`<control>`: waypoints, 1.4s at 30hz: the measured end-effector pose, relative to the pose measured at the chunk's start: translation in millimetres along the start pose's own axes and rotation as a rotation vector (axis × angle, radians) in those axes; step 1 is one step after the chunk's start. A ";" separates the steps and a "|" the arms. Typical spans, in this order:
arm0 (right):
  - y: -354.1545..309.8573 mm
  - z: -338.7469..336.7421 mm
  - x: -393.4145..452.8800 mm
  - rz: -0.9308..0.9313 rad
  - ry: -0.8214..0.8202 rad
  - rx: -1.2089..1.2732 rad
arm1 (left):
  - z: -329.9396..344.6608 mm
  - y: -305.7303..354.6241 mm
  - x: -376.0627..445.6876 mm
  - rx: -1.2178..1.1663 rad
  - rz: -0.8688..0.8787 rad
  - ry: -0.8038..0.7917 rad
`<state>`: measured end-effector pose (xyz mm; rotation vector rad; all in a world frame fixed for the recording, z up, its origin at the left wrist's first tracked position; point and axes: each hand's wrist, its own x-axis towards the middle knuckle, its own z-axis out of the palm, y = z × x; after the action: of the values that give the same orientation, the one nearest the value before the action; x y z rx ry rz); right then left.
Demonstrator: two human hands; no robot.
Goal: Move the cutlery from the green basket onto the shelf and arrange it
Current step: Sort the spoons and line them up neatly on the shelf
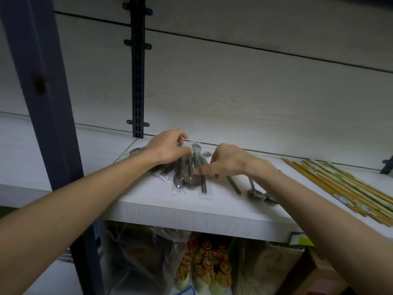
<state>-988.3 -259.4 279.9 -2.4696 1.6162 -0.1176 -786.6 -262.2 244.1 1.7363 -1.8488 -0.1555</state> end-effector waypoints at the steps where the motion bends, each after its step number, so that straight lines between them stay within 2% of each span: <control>1: -2.2 2.4 0.8 0.012 -0.003 -0.002 | -1.4 -0.6 -0.8 -0.020 0.005 0.010; 5: -0.1 5.9 2.0 0.062 0.020 0.050 | -0.9 1.4 -5.3 -0.009 -0.013 -0.070; 7: -1.9 7.6 0.5 0.067 0.155 0.028 | 1.8 1.4 -5.6 0.001 -0.012 -0.074; 9: -9.0 9.2 1.8 0.020 0.264 0.107 | 2.7 1.0 -5.2 -0.011 -0.023 -0.059; 14: -30.9 19.3 8.4 -0.008 0.039 0.239 | 2.5 1.7 -6.2 0.017 -0.036 -0.050; 21: -28.2 15.4 3.8 0.090 -0.101 0.485 | 3.5 1.1 -6.7 0.018 -0.046 -0.031; 27: -12.5 5.5 -6.9 0.130 -0.122 0.552 | 3.4 -1.6 -2.4 -0.005 -0.040 -0.047; 30: 6.8 -9.5 -14.7 0.122 -0.170 0.651 | 2.2 6.4 1.6 0.053 0.019 0.006; 34: 43.8 -32.2 -26.8 0.156 -0.136 0.759 | 5.8 40.9 6.8 0.071 0.106 0.067; 38: 93.4 -43.9 -40.7 0.233 -0.065 0.739 | 26.0 87.9 10.3 0.037 0.222 -0.002; 42: 127.3 -44.6 -53.5 0.294 -0.034 0.766 | 52.2 123.7 14.9 0.050 0.274 -0.146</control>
<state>-1131.9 -265.1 300.2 -1.6395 1.5154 -0.5332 -919.6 -274.7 264.2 1.5181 -2.1932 -0.1309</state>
